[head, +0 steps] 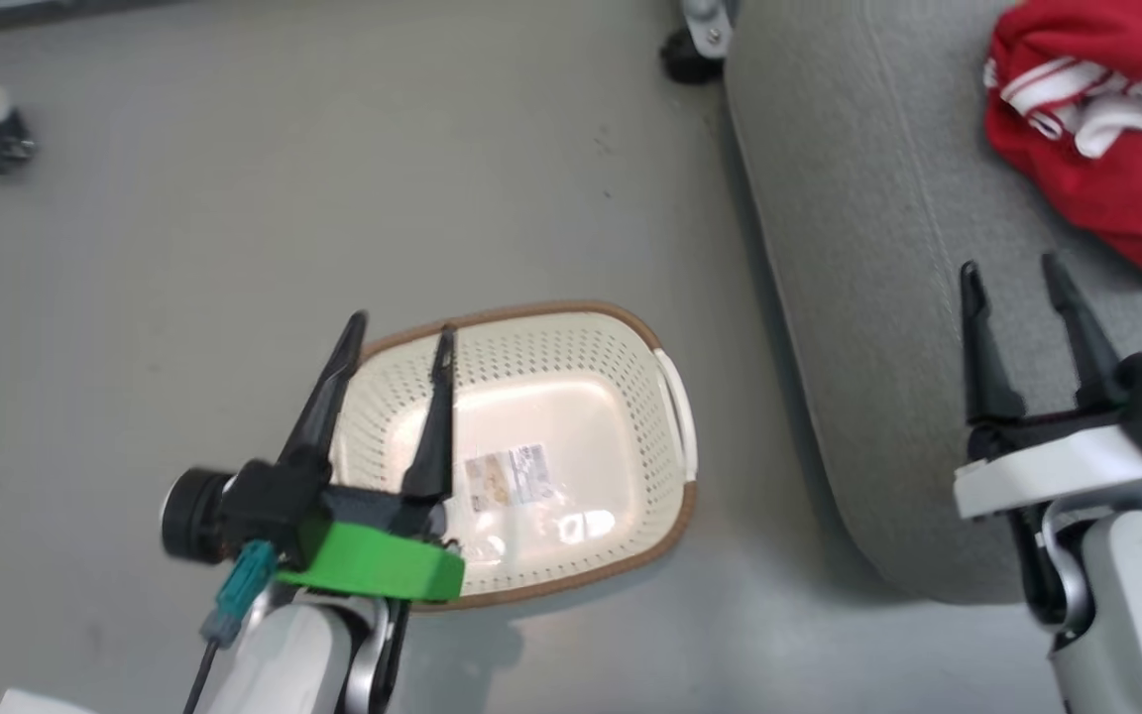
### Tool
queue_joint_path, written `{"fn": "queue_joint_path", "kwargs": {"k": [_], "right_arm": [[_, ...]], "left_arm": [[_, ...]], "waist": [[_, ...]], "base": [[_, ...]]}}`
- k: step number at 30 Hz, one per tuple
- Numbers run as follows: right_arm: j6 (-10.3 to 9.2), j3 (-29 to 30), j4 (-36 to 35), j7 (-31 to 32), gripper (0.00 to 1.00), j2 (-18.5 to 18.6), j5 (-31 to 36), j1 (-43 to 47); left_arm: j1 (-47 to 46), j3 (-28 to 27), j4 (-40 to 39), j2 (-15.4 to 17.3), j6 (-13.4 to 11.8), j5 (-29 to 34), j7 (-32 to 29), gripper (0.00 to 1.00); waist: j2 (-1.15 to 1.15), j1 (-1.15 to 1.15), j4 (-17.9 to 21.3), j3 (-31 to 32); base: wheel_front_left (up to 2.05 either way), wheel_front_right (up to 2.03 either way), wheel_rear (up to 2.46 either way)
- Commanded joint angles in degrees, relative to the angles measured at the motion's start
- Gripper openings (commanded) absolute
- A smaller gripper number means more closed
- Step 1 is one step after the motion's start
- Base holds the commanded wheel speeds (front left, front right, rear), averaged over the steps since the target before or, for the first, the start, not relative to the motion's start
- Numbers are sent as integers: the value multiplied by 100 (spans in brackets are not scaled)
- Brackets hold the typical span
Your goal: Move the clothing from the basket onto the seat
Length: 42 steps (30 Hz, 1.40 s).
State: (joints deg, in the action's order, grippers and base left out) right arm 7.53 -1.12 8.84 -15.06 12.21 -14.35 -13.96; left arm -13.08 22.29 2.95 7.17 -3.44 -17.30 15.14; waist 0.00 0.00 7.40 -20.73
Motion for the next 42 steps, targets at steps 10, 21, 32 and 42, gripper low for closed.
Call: {"fn": "queue_joint_path", "kwargs": {"k": [10,21,32,42], "right_arm": [[-8,-321,-367,-17,100,-453,256,759],[-7,-188,-651,-18,100,-706,448,1634],[-7,-361,-576,-17,100,-784,599,2063],[-7,-333,-585,-17,100,-835,625,2063]], "left_arm": [[1139,-1146,-17,-200,-159,603,-1,100],[1911,-1488,-196,-368,210,901,-1,100],[2135,-1543,-117,-416,429,1089,-1,100],[2176,-1519,54,-422,491,1013,-1,100]], "waist": [[0,0,-1158,1643],[0,0,-1055,2156],[0,0,-842,2422],[0,0,-797,2514]], "base": [[0,0,0],[0,0,0],[0,0,0],[0,0,0]]}}
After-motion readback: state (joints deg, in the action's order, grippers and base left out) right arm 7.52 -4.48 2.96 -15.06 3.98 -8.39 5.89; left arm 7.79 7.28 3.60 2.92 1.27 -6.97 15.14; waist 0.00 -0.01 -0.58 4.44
